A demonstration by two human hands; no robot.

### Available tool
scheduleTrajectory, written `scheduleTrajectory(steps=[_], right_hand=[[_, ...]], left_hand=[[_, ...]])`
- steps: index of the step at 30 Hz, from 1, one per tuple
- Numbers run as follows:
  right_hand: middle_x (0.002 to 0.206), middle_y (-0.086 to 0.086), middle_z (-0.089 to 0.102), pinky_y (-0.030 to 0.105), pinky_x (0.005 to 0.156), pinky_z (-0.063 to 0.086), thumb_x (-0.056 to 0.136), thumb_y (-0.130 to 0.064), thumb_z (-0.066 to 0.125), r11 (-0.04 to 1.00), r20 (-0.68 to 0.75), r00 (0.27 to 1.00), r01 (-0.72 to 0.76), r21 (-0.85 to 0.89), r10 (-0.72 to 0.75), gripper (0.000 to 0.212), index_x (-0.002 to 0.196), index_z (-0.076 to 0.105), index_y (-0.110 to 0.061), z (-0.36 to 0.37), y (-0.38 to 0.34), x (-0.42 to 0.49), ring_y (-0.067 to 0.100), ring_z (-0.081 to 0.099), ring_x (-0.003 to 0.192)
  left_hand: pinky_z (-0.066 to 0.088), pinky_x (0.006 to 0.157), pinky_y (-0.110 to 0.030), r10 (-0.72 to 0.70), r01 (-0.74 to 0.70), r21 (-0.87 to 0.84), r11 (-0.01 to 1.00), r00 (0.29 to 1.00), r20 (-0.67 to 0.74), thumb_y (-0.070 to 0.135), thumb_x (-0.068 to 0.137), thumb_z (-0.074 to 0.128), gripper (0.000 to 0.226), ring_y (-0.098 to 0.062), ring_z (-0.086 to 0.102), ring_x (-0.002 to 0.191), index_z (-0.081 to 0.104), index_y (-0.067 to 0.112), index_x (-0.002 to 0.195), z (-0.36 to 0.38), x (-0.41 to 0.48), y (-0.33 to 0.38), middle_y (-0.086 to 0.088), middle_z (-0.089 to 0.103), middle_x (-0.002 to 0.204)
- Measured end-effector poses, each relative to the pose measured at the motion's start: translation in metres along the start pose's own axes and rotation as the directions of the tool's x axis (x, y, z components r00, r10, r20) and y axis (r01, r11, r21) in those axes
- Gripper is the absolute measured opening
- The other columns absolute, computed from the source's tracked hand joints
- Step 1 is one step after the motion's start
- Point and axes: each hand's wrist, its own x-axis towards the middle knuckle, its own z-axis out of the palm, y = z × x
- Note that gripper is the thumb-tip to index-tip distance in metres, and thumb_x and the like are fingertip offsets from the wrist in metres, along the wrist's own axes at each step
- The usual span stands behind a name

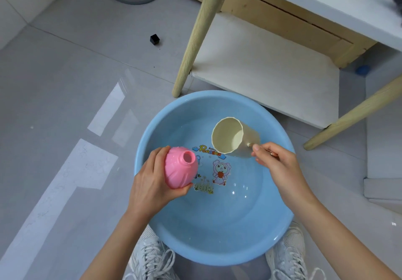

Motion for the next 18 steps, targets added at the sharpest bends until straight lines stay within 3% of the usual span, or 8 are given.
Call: scheduleTrajectory(steps=[2,4,7,10,14,18], right_hand=[[0.070,-0.011,0.066,0.033,0.092,0.047,0.091,-0.024,0.063,0.999,-0.003,0.999,-0.046,0.011,0.046,0.021,0.077,0.066,-0.009,0.001,0.013,0.005,0.009,0.060,0.080],[0.072,-0.004,0.063,0.025,0.079,0.045,0.091,-0.024,0.063,0.998,-0.009,0.998,-0.054,-0.023,0.054,0.023,0.074,0.065,-0.009,0.004,0.028,0.008,0.013,0.057,0.077],[0.086,0.007,0.059,0.006,0.066,0.038,0.090,-0.023,0.065,0.992,-0.023,1.000,-0.010,-0.126,0.008,0.022,0.069,0.062,-0.016,0.007,0.046,0.014,-0.002,0.054,0.070],[0.096,0.006,0.057,0.000,0.074,0.036,0.088,-0.018,0.068,0.968,-0.030,0.995,0.088,-0.234,-0.097,0.019,0.070,0.061,-0.022,0.006,0.058,0.017,-0.010,0.056,0.078],[0.104,0.001,0.051,0.002,0.082,0.034,0.085,-0.017,0.071,0.883,-0.038,0.963,0.229,-0.411,-0.268,0.011,0.076,0.065,-0.015,0.005,0.073,0.019,-0.002,0.058,0.080],[0.108,0.003,0.044,0.013,0.086,0.032,0.083,-0.016,0.072,0.770,-0.003,0.919,0.328,-0.548,-0.394,0.013,0.077,0.064,-0.008,0.006,0.083,0.026,0.016,0.054,0.091]], left_hand=[[0.054,0.066,-0.033,0.010,-0.010,0.006,1.000,1.000,-0.007,0.067,0.054,0.064,0.093,-0.025,0.061,0.095,0.043,0.012,0.126,0.001,0.000,-0.001,-0.004,0.055,0.119],[0.054,0.071,-0.035,0.008,-0.008,0.012,1.000,1.000,-0.013,0.068,0.053,0.064,0.094,-0.025,0.060,0.100,0.043,0.013,0.127,0.002,0.000,-0.002,-0.004,0.054,0.125],[0.053,0.077,-0.036,-0.002,0.002,0.036,0.999,1.000,-0.001,0.067,0.052,0.064,0.094,-0.027,0.062,0.103,0.043,0.014,0.127,0.004,0.000,-0.002,-0.005,0.058,0.125],[0.053,0.070,-0.033,-0.022,0.019,0.065,0.998,0.999,0.034,0.067,0.051,0.064,0.091,-0.026,0.062,0.093,0.045,0.017,0.124,0.003,0.002,0.003,-0.002,0.061,0.112],[0.051,0.063,-0.031,0.012,-0.020,0.129,0.992,0.998,0.062,0.065,0.049,0.067,0.088,-0.026,0.063,0.086,0.046,0.016,0.120,0.002,0.002,0.004,-0.001,0.062,0.105],[0.052,0.065,-0.033,0.014,-0.023,0.153,0.988,0.998,0.060,0.049,0.043,0.090,0.095,-0.028,0.063,0.089,0.047,0.014,0.120,0.003,0.002,0.003,-0.003,0.062,0.108]])
